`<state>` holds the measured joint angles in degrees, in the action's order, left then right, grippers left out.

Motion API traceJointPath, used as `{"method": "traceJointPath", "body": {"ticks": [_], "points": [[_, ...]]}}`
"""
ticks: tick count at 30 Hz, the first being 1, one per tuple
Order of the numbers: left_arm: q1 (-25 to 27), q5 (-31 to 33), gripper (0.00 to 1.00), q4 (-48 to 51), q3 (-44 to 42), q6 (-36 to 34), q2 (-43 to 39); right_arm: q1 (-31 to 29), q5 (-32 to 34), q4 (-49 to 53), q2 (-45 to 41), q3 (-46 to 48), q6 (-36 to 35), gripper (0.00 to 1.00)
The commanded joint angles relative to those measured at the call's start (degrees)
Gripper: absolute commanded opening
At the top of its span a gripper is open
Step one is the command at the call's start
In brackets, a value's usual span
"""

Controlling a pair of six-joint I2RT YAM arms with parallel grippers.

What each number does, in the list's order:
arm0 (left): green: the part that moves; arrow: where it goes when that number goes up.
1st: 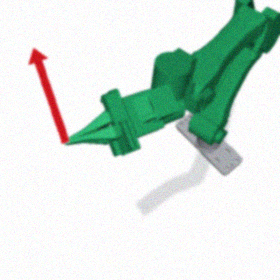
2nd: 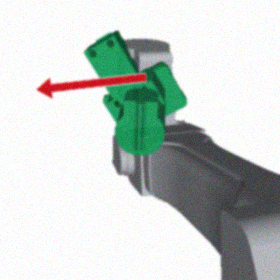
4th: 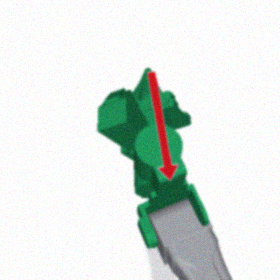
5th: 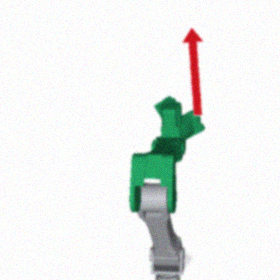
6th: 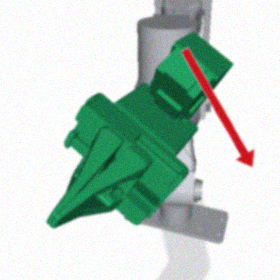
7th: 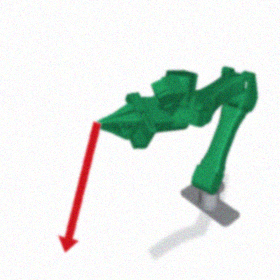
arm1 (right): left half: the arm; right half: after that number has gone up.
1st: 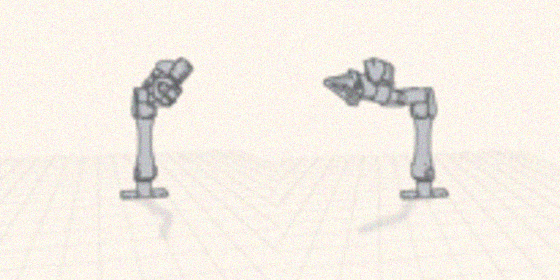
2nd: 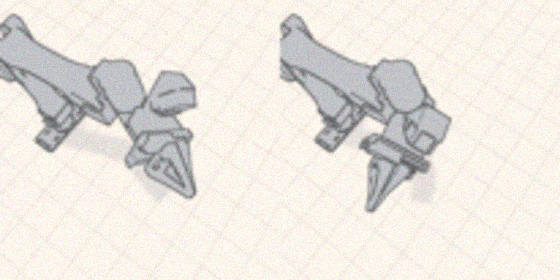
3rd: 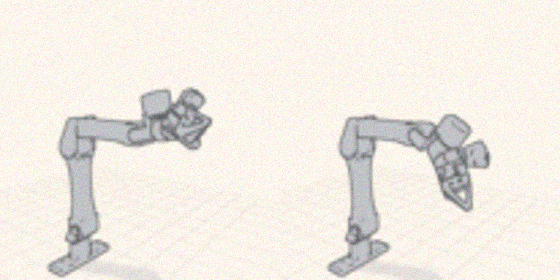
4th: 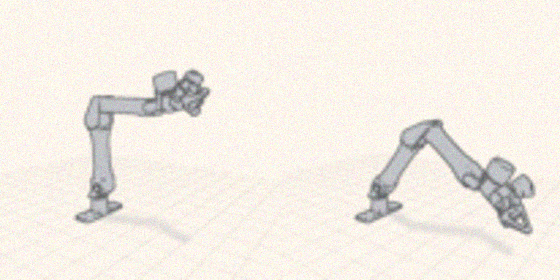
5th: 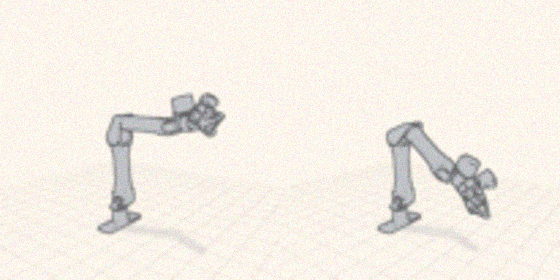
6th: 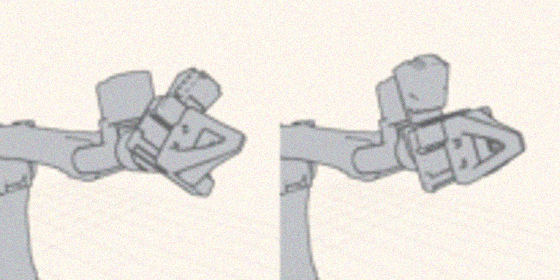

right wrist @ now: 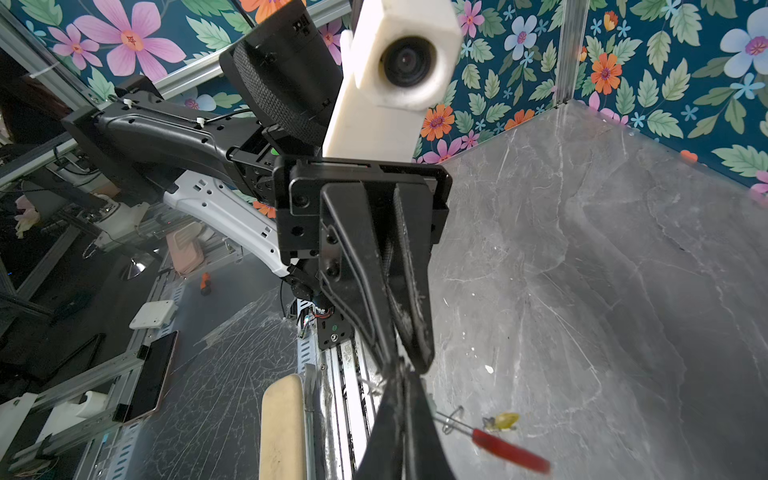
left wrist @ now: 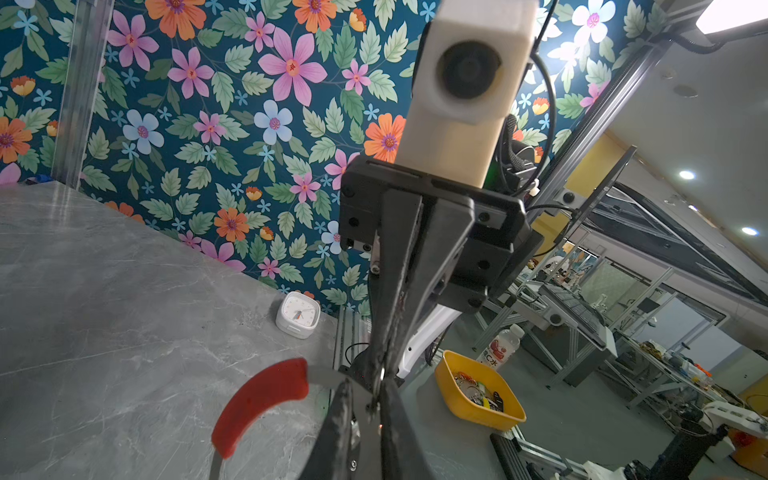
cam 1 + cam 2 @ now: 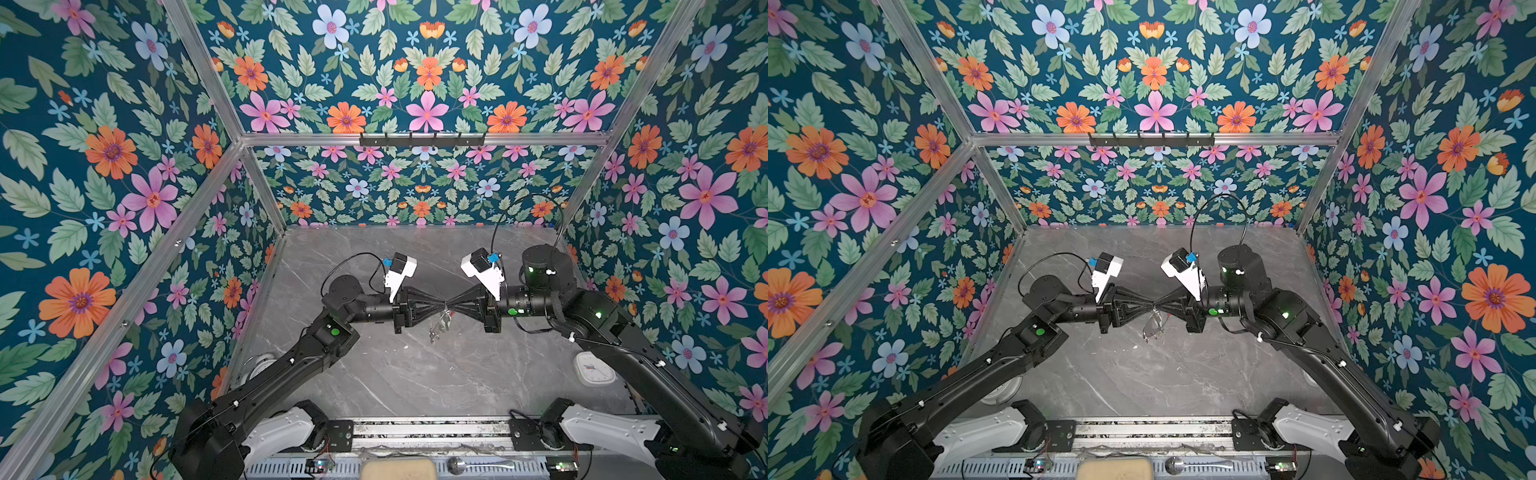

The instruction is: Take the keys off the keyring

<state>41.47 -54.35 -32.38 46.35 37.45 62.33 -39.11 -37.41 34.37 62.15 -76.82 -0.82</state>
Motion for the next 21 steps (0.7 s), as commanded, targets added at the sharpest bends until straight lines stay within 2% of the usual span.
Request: {"method": "traceJointPath", "body": {"ticks": [1,17,21], "points": [[-0.03,-1.11,0.15,-0.31,0.50,-0.36,-0.22,-0.16,-0.12,-1.80,0.08,-0.26,-0.13,0.00],[0.02,-3.37,0.09,-5.25,-0.25,3.31,0.28,-0.43,0.49,-3.87,0.25,0.42,0.81,0.00],[0.16,-3.45,0.01,-8.11,-1.05,4.85,0.33,-0.44,0.36,-5.11,0.38,0.83,1.39,0.00]]}}
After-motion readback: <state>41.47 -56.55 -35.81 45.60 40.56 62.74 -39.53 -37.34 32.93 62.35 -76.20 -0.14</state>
